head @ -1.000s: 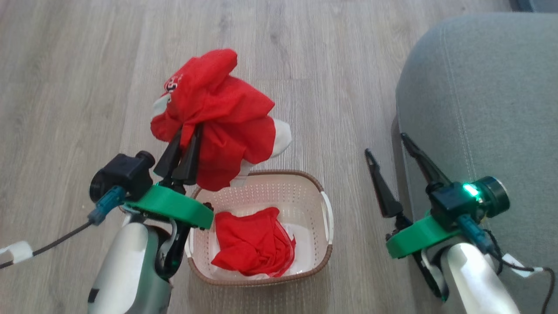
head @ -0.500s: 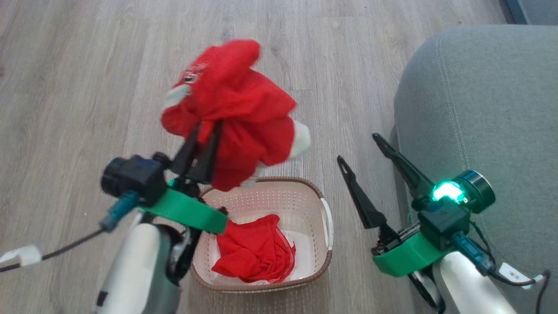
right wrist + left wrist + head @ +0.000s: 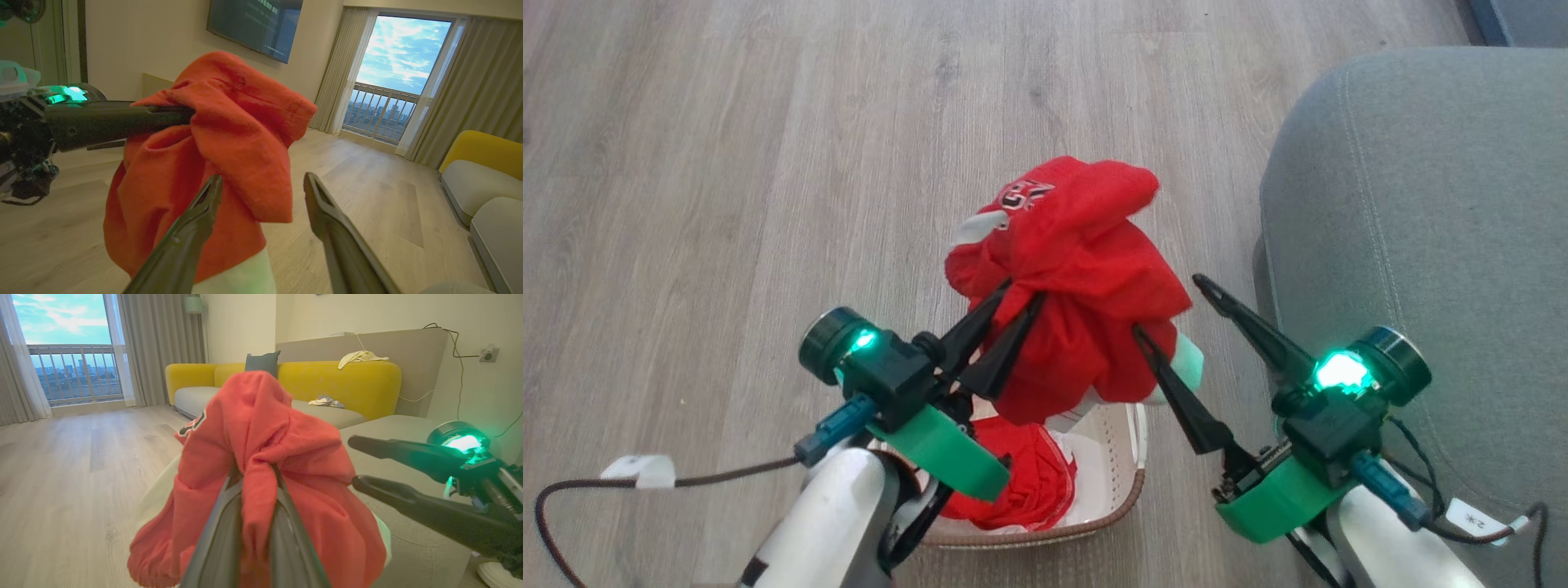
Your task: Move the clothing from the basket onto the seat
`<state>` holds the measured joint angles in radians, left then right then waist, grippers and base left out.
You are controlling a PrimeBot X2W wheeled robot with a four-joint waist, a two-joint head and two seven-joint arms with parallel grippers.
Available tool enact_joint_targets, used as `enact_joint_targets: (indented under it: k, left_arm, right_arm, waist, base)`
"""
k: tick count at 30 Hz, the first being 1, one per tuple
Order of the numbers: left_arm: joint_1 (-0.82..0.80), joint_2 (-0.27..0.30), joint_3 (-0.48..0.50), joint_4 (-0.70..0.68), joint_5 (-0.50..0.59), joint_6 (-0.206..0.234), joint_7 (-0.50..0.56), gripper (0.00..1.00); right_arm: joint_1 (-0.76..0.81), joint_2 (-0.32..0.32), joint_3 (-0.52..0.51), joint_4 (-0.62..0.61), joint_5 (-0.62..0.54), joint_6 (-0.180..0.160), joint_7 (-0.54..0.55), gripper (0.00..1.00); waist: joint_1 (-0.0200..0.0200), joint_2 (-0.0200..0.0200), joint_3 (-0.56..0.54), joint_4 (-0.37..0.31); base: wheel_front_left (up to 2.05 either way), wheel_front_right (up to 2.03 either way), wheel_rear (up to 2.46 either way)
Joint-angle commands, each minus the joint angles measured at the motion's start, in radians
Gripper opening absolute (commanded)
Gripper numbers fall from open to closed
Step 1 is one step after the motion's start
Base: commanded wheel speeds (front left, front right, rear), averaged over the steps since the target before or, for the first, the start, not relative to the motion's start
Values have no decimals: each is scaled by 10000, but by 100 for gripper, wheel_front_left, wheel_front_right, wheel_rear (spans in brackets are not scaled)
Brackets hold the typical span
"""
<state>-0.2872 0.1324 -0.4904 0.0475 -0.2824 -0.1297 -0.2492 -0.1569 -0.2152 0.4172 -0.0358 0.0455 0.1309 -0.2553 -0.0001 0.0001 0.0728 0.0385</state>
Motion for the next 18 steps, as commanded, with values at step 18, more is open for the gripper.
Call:
enact_joint_targets:
  k: [18]
  left_arm:
    - [-1172, 690, -1720, -429, -560, -9, -126, 0]
  right_arm:
    - [-1319, -514, 1840, 844, -218, -2, -65, 100]
  waist:
    - [1, -1, 54, 56]
  base:
    - [0, 0, 0]
